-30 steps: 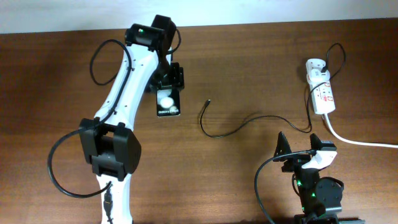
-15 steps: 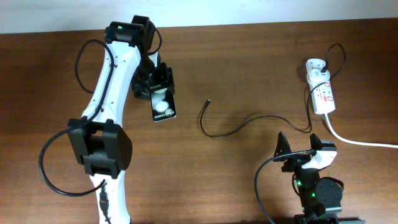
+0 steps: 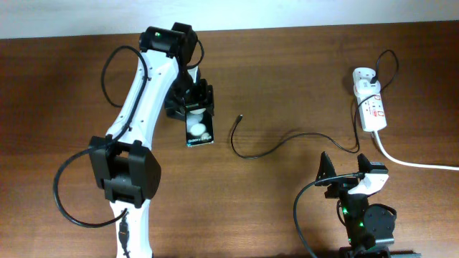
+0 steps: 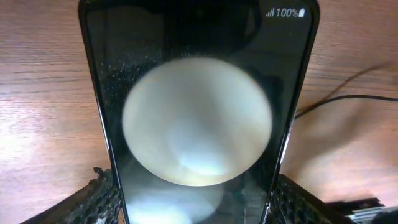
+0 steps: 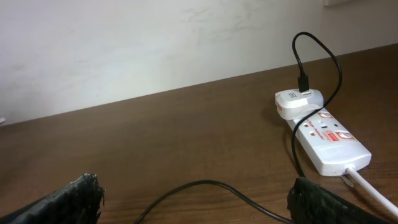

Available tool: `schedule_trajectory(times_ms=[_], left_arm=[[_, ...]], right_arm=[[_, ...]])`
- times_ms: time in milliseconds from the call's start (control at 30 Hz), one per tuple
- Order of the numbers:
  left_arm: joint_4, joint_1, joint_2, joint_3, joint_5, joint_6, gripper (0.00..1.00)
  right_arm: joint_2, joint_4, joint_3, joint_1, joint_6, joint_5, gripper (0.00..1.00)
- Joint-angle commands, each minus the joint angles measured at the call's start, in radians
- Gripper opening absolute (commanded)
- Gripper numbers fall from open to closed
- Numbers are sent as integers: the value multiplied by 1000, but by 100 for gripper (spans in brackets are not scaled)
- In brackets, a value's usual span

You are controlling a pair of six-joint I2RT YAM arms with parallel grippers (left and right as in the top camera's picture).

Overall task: Plug charger to phone and switch on socket
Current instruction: 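Raise the phone and turn its bottom edge toward the center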

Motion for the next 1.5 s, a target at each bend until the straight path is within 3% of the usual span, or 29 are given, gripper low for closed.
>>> schedule_trajectory(times_ms=[0, 100, 367, 433, 800, 967, 1367, 1467], left_arm=[[20, 3, -6, 15, 105, -13, 0], [26, 3, -6, 16, 200, -13, 0], [-74, 8, -6, 16, 283, -17, 0], [-73, 13, -6, 16, 309, -143, 0], [-74, 207, -6, 16, 850, -153, 0], [-74, 300, -6, 16, 904, -214, 0], [-74, 305, -6, 16, 963, -215, 0], [-74, 305, -6, 16, 964, -276, 0]], right_arm=[[-5, -5, -5, 6, 5, 15, 99], [-5, -5, -5, 6, 5, 15, 99], [-5, -5, -5, 6, 5, 14, 99], [-5, -5, -5, 6, 5, 14, 99], [-5, -5, -5, 6, 5, 14, 99], [-5, -5, -5, 6, 5, 15, 99], [-5, -5, -5, 6, 5, 14, 99], [-5, -5, -5, 6, 5, 14, 99]])
